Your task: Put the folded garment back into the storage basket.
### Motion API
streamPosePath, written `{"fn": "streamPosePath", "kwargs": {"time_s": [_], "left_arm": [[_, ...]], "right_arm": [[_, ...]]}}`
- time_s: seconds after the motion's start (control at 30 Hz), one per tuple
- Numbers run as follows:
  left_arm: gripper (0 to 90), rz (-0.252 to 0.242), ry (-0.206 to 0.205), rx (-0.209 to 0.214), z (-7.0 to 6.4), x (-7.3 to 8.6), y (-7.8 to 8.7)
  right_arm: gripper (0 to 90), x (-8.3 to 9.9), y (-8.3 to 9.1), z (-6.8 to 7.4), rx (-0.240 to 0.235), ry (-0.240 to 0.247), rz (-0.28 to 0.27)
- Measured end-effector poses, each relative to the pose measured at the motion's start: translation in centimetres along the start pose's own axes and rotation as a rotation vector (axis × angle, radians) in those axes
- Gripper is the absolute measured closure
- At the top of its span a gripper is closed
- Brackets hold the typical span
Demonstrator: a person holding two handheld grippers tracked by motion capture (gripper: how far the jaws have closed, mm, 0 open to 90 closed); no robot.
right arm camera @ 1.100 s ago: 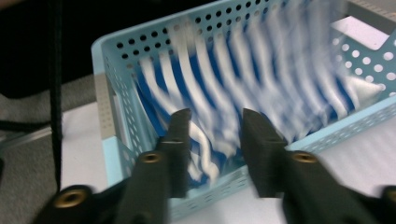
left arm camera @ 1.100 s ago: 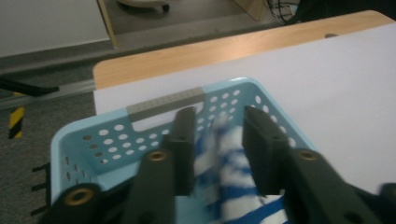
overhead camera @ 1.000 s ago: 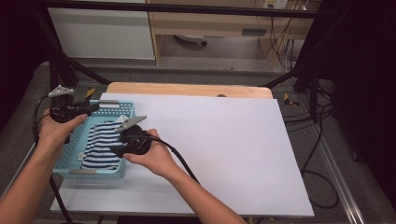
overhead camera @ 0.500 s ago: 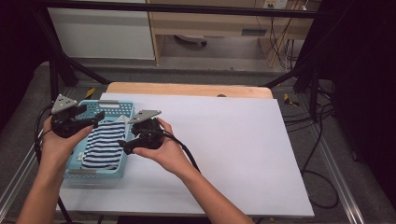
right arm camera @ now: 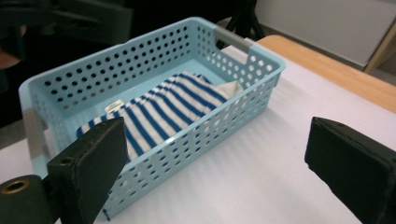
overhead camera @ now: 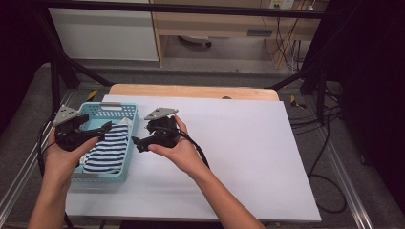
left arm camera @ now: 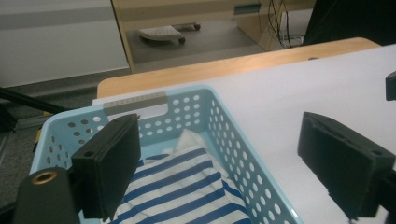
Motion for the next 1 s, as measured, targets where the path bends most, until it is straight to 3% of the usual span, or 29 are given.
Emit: {"fn": "streamPosePath", "kwargs": {"time_s": [0.23,1.0], "left_arm": [[8.1,-0.006,0.011,0.011,-0.2,0.0,0.5],[6.0,-0.005,-0.009,0.045,-1.7,0.2,0.6]], "right_arm": [[6.3,-0.6,0.6,-0.8,0.044,-0.024,-0.049],[6.2,-1.1,4.2,-4.0,0.052,-0.006,-0.100]]}}
Point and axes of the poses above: each handheld gripper's, and its own axes: y roughly backward along the jaws, x roughly out of its underside, z roughly to its left, the point moved 6 cm from there along -y, roughly forward along the jaws, and after that the axes turned 8 degrees about y, right-handed, at the moved point
